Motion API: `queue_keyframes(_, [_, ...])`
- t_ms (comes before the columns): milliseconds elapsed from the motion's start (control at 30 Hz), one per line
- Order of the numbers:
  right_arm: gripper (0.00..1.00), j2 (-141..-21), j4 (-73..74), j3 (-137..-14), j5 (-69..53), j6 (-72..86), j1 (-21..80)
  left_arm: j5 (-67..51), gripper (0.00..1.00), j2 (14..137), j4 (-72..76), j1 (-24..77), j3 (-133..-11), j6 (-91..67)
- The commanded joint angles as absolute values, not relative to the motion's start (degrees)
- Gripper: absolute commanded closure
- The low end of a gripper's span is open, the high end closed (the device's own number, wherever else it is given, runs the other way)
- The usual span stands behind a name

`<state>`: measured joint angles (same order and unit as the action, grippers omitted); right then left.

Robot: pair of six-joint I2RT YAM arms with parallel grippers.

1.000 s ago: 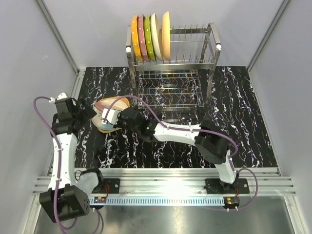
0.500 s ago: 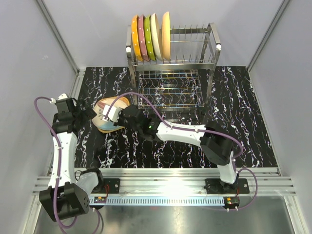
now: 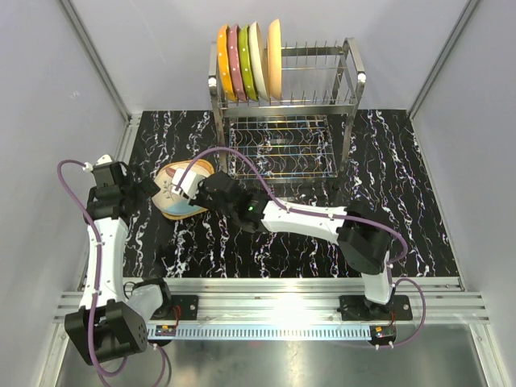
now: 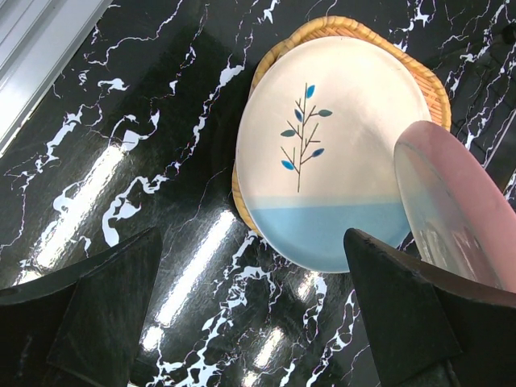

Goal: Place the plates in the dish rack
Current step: Insert the plate into the dish rack

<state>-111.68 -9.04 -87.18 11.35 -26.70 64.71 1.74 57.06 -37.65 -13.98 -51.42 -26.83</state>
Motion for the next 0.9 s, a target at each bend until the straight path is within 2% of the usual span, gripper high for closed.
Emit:
queue_keyframes(0, [1.0,-105.29,-13.28,-90.61,12.13,-26.19,64.42,0.88,0.01,57.13,-36.04,-14.24,-52.56,-26.19])
queue_keyframes(867, [1.0,-91.23,-7.83,-77.08,13.01,-19.61,64.42,-3.69,0.01,58.18,-35.33,-14.24,-52.38,-25.84])
